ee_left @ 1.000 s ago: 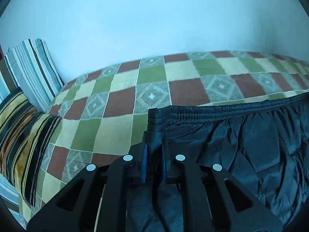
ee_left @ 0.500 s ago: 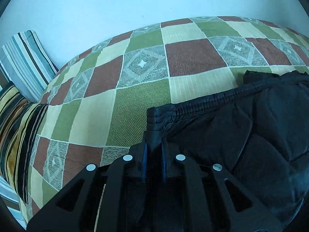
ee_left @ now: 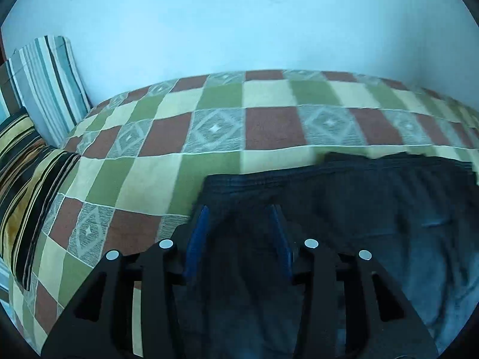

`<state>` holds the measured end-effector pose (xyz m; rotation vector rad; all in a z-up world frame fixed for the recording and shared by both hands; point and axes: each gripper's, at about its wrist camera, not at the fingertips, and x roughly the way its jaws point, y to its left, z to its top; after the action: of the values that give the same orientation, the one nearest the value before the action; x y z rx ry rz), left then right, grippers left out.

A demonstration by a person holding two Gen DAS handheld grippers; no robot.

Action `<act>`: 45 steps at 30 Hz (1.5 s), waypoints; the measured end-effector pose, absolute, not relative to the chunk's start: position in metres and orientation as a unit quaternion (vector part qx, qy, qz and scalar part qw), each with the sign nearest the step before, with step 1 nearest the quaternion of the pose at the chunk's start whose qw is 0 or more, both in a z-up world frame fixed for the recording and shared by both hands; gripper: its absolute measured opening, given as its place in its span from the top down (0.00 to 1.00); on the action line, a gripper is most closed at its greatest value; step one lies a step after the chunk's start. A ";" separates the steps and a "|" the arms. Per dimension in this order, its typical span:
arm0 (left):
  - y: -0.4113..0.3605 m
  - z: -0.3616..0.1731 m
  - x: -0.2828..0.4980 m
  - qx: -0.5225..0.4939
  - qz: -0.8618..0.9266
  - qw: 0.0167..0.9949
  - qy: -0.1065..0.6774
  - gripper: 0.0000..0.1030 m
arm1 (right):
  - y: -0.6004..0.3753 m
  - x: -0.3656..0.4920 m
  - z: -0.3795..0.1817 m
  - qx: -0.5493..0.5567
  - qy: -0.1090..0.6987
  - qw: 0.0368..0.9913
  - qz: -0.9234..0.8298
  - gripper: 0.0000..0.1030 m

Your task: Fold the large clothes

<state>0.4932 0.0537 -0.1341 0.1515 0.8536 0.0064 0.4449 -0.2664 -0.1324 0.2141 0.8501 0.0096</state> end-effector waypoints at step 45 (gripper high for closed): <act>-0.030 -0.230 0.475 0.071 -0.009 0.901 0.428 0.57 | -0.165 0.455 -0.225 0.014 0.425 0.905 -0.028 0.60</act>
<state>0.4750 -0.0301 -0.2302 0.1473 0.8852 -0.0180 0.4547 -0.1654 -0.2253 0.0283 0.8783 -0.0573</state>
